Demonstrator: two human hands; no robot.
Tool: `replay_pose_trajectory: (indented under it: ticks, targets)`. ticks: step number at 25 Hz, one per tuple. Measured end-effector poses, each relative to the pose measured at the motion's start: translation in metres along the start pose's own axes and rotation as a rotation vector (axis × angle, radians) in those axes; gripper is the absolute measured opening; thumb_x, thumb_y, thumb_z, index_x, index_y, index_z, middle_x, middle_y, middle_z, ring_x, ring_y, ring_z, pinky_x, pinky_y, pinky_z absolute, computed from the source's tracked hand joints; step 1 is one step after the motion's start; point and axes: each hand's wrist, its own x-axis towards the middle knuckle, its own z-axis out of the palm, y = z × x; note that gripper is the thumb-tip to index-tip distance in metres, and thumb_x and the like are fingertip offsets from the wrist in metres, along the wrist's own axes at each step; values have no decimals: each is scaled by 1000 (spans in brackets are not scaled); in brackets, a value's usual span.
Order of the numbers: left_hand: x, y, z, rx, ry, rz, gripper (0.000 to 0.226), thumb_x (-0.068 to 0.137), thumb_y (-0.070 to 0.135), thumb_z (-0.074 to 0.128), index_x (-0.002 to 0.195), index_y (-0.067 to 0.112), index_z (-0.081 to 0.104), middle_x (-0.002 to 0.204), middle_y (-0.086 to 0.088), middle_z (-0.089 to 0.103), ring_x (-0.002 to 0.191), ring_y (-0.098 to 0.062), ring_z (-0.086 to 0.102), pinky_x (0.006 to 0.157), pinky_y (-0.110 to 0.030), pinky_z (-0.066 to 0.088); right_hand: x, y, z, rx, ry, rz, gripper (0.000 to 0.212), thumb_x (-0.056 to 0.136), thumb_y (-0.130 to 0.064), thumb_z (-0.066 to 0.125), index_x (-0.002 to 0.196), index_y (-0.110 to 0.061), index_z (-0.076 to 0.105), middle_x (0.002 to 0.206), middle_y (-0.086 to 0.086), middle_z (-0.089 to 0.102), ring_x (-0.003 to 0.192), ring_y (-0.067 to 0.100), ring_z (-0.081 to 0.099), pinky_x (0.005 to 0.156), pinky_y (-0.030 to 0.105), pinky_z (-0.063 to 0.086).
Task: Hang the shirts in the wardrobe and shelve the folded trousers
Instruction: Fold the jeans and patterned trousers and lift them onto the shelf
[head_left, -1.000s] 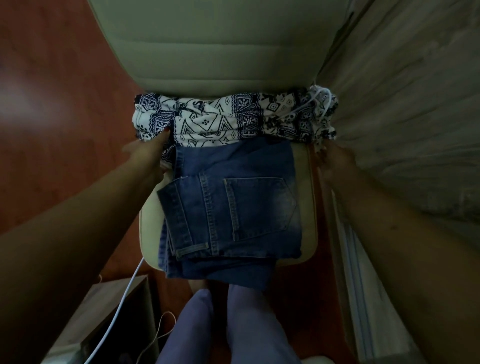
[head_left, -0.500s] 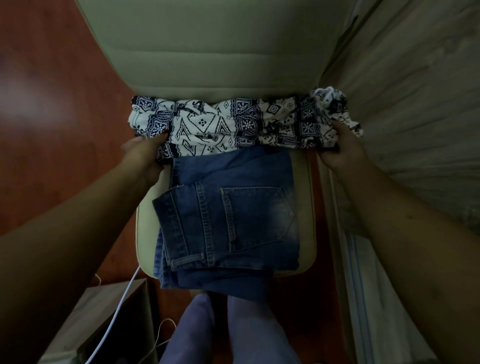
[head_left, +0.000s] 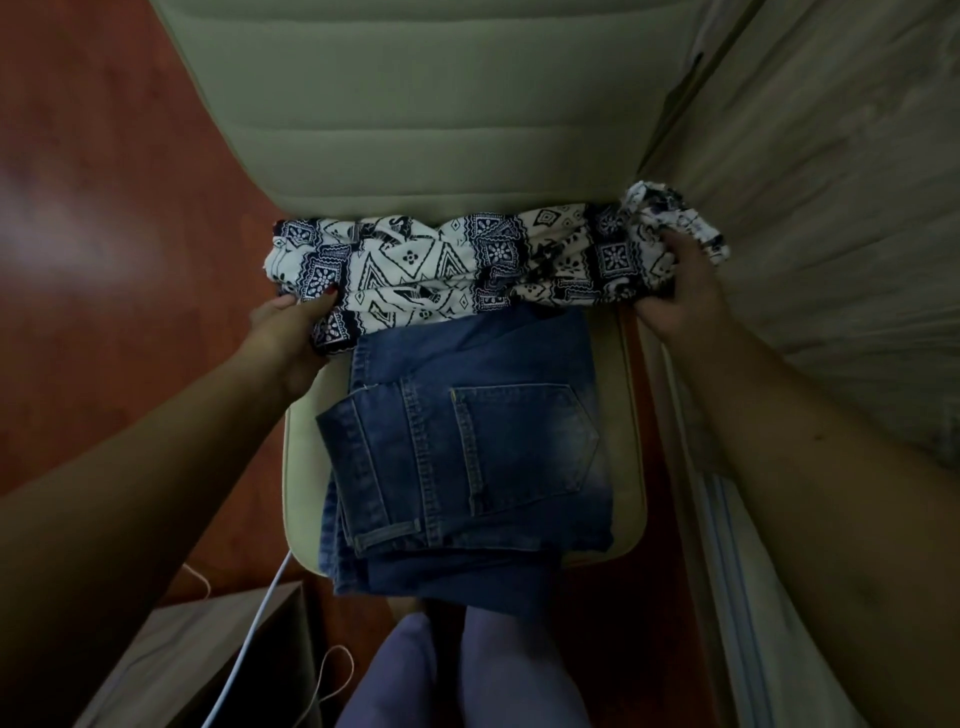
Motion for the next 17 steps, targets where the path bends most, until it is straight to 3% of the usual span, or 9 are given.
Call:
replay_pose_trajectory:
  ticks: [4,6,8,10,13,15,17]
  targets:
    - [-9,2,3,69,27,20,66,80,12,72,136,6,37,125,-16,59,100,-28,68,74,-43,59,-36,-2,14,-111,-44,-217,34,87,-20,64,118,-9,64,117,9,68,107,25,66,87,41,56]
    - [-24,7,13,235,104,83,58,82,13,71,130,6,41,123,-13,55,96,-22,63,76,-38,57,-63,-6,23,-158,-61,-365,23,85,-18,68,107,-16,67,108,4,71,100,20,69,83,39,57]
    - [-48,22,25,429,178,229,45,81,16,72,117,4,48,121,-12,52,98,-22,58,73,-32,51,-95,-11,36,-237,-112,-515,16,86,-17,67,100,-25,64,101,-7,69,94,8,69,85,33,57]
    - [-80,48,39,503,177,474,38,82,18,72,111,12,48,126,-11,44,107,-23,53,81,-33,52,-133,-17,49,-420,-195,-658,18,86,-14,66,99,-25,61,97,-15,66,86,-5,67,82,23,56]
    - [-142,95,64,548,-225,778,48,86,17,68,127,14,43,136,-3,40,125,-16,43,92,-24,50,-179,-23,73,-657,-447,-754,26,84,-9,67,110,-13,61,87,-21,70,80,-7,67,69,18,56]
    - [-181,127,70,726,-497,873,60,84,18,70,134,21,37,139,5,41,128,-2,38,81,-3,45,-218,-31,93,-821,-597,-870,39,80,-25,70,116,-16,57,96,-20,70,90,-7,65,80,19,54]
    - [-205,153,65,810,-672,873,64,81,20,73,134,24,40,134,11,49,119,13,44,80,4,38,-249,-41,110,-990,-653,-1050,46,79,-35,70,117,-16,55,110,-9,63,97,-13,61,87,15,50]
